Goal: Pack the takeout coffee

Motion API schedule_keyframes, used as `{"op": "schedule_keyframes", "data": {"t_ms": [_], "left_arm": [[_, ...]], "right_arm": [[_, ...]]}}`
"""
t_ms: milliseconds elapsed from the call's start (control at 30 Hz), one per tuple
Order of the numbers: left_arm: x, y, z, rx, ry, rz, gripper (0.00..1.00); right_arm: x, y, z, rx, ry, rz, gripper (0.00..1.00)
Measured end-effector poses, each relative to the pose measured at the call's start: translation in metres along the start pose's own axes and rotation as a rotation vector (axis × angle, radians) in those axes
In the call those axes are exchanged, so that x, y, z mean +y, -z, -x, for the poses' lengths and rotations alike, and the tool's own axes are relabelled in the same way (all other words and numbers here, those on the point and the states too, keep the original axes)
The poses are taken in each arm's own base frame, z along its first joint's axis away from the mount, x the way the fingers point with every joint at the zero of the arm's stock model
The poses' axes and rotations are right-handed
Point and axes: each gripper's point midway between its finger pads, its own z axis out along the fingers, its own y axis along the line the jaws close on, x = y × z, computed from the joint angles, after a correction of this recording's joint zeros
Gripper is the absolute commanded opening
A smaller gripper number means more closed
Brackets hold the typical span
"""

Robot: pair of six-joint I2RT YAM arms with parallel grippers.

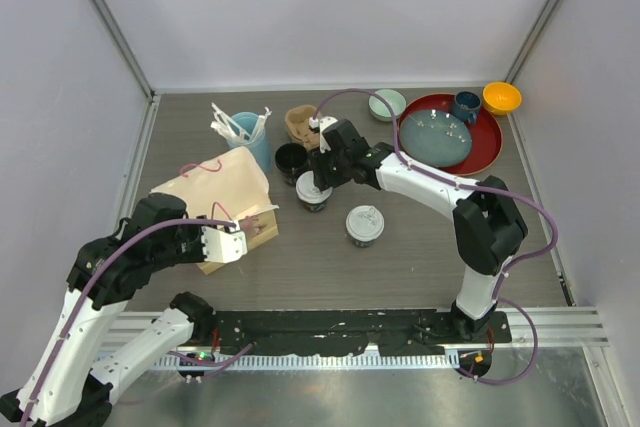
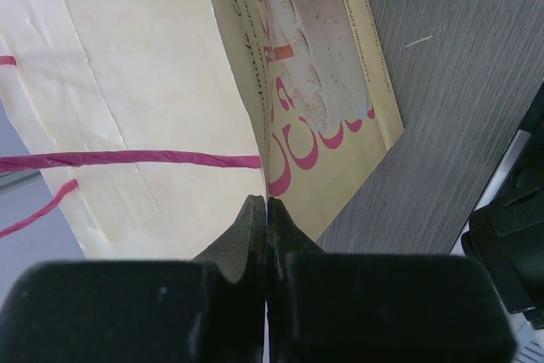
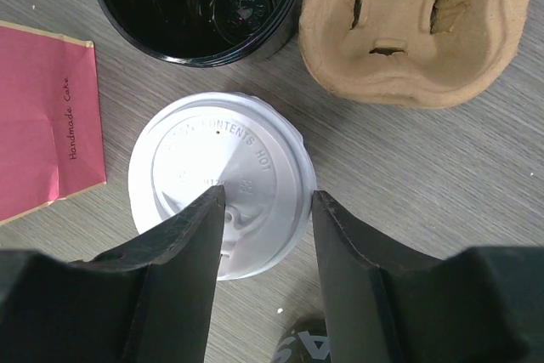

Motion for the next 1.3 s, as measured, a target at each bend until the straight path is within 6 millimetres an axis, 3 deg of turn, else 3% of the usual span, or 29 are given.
{"op": "schedule_keyframes", "data": {"t_ms": [833,1100,1300], "left_arm": [[0.000,0.000,0.000,0.000,-0.003,0.000,0.00],[0.000,0.000,0.000,0.000,-0.004,0.000,0.00],[0.000,0.000,0.000,0.001,-0.004,0.000,0.00]], "right_arm": [[-0.010,0.019,-0.015,0.011,-0.026,0.009,0.21],[-0.008,0.020,-0.015,0.011,-0.027,0.032,0.44],[-0.003,0.029,-0.003,0.000,0.064,0.071,0.52]]}}
